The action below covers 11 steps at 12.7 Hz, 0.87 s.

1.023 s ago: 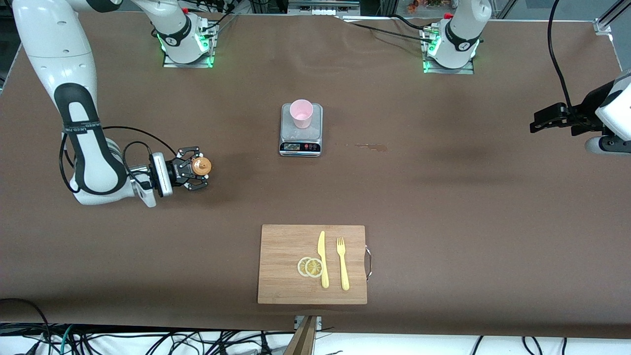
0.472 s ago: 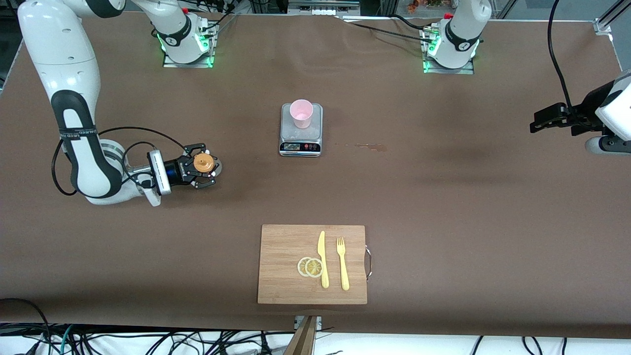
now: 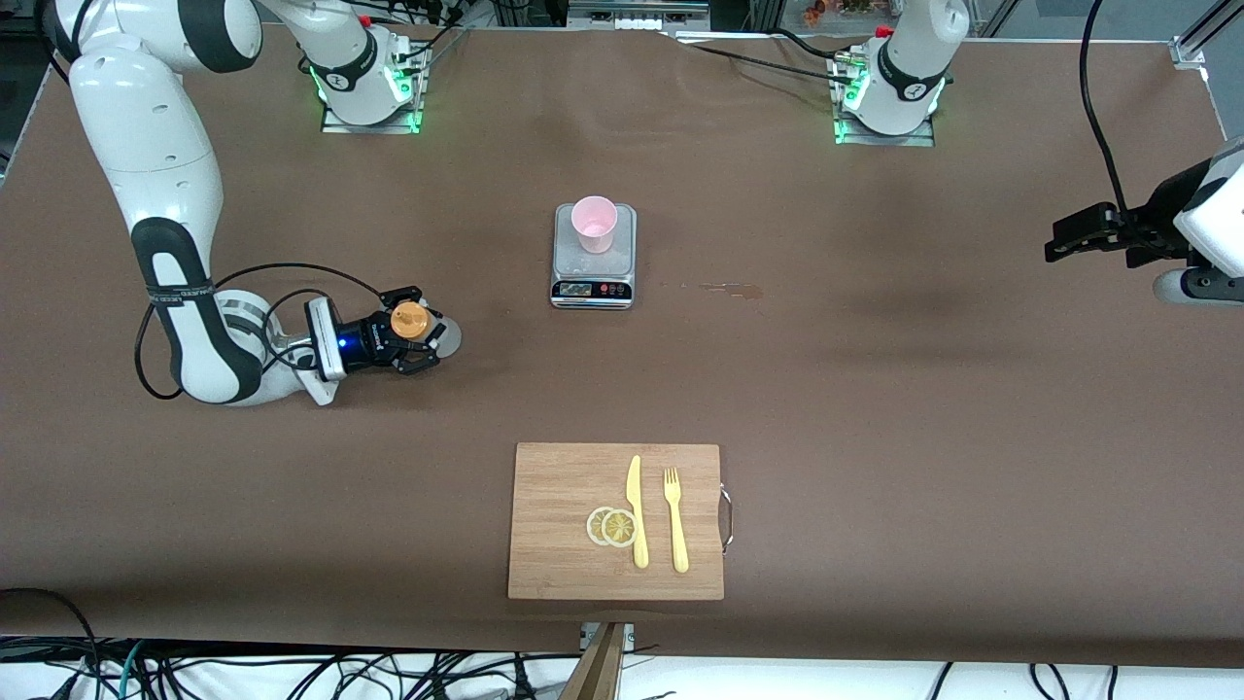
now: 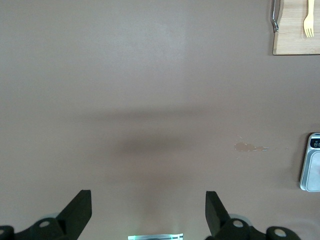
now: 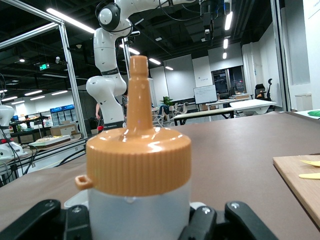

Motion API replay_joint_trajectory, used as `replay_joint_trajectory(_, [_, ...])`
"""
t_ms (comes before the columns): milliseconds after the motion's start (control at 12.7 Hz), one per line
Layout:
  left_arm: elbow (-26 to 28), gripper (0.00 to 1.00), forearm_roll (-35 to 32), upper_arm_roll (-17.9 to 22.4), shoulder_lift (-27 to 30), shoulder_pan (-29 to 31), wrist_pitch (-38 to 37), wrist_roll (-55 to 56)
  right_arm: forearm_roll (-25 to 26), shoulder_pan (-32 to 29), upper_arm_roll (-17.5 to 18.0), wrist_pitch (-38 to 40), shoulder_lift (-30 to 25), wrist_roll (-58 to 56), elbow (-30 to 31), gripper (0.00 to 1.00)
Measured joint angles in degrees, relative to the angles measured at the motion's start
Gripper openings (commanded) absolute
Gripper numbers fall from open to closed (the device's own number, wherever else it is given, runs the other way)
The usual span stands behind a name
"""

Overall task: Add sauce to pink cup with both arms
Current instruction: 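Lower the sauce bottle onto the table and open the right gripper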

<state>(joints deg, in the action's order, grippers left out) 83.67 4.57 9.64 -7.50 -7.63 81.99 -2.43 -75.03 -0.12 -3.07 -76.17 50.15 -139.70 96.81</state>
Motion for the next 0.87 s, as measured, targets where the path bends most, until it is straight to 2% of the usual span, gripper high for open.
replay_joint_trajectory(79, [0.00, 1.00, 0.00, 0.00, 0.00, 0.00, 0.00, 0.00, 0.00, 0.00, -0.01, -0.01, 0.58, -0.43, -0.28, 0.96])
replay_joint_trajectory(157, [0.00, 1.00, 0.00, 0.00, 0.00, 0.00, 0.00, 0.00, -0.13, 0.01, -0.01, -0.05, 1.15, -1.22, -0.30, 1.00])
replay_joint_trajectory(551, [0.00, 1.00, 0.00, 0.00, 0.00, 0.00, 0.00, 0.00, -0.37, 0.12, -0.17, 0.16, 2.02, -2.93, -0.71, 1.00])
replay_joint_trajectory(708, [0.00, 1.00, 0.00, 0.00, 0.00, 0.00, 0.00, 0.00, 2.03, 0.20, -2.18, 2.31, 2.00, -2.94, -1.12, 1.00])
replay_joint_trajectory(866, [0.00, 1.00, 0.00, 0.00, 0.00, 0.00, 0.00, 0.00, 6.33, 0.10, -5.83, 5.71, 1.93, -3.08, -2.17, 1.00])
